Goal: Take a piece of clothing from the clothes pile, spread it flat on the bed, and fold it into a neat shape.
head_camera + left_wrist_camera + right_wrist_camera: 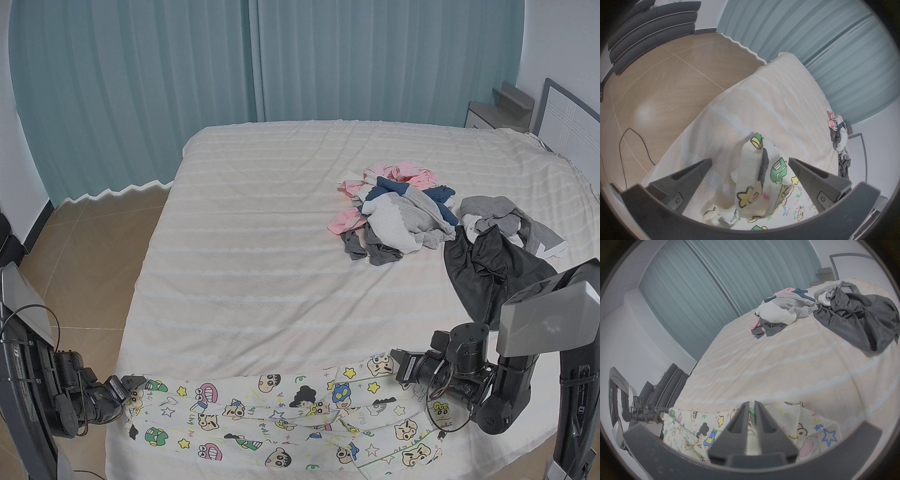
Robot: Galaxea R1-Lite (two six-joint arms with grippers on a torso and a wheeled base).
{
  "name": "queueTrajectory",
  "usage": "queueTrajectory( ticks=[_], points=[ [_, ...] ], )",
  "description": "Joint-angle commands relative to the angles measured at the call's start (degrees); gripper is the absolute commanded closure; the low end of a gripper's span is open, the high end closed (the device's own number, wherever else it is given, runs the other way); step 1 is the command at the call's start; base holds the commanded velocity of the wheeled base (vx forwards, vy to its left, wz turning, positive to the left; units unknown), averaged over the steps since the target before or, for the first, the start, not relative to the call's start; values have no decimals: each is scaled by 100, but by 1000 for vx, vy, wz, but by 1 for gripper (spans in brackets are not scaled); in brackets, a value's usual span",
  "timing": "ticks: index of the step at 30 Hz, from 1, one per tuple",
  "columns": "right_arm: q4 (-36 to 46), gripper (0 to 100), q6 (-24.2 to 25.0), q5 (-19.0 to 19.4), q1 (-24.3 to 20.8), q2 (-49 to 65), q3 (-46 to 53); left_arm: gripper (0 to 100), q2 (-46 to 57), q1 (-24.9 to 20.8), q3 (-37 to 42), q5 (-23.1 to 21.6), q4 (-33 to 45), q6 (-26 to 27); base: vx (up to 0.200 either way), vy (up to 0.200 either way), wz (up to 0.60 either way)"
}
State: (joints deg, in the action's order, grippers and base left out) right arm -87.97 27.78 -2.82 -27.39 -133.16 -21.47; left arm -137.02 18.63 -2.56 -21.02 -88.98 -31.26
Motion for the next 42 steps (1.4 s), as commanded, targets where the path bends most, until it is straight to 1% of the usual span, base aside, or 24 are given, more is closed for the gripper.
queueTrajectory(
  ticks=[1,6,13,17,20,24,29,32,34,37,39,42],
  points=[
    [-10,0,-62,-17,23,-316,-86,0,-9,1,1,1,-102,-3,0,0,0],
    [-10,0,8,-26,120,0,108,0,-9,1,10,27,-102,-3,0,0,0],
    [8,0,34,62,164,730,1004,0,0,1,10,36,-102,-3,0,0,0],
    [8,0,25,211,120,730,1400,0,0,-8,10,36,-102,-3,0,0,0],
    [-1,0,69,211,173,747,1452,0,0,1,10,45,-102,-3,0,0,0],
    [-1,0,272,185,190,888,1540,0,9,1,10,45,-102,-3,0,0,0],
    [-1,0,711,220,190,1099,1751,0,9,53,19,107,-102,-3,0,0,0],
    [-1,0,773,211,164,1055,1734,0,9,71,36,107,-102,14,0,0,0],
    [-1,0,790,211,146,967,1725,0,106,124,89,98,-102,120,0,0,0],
    [-1,0,799,211,138,897,1707,0,387,238,177,19,-102,252,0,0,0],
    [-1,0,816,203,138,835,1699,0,826,335,247,-289,-102,216,0,0,0],
    [-10,0,816,203,138,765,1699,0,1028,440,247,-456,-58,216,0,0,0]
  ],
)
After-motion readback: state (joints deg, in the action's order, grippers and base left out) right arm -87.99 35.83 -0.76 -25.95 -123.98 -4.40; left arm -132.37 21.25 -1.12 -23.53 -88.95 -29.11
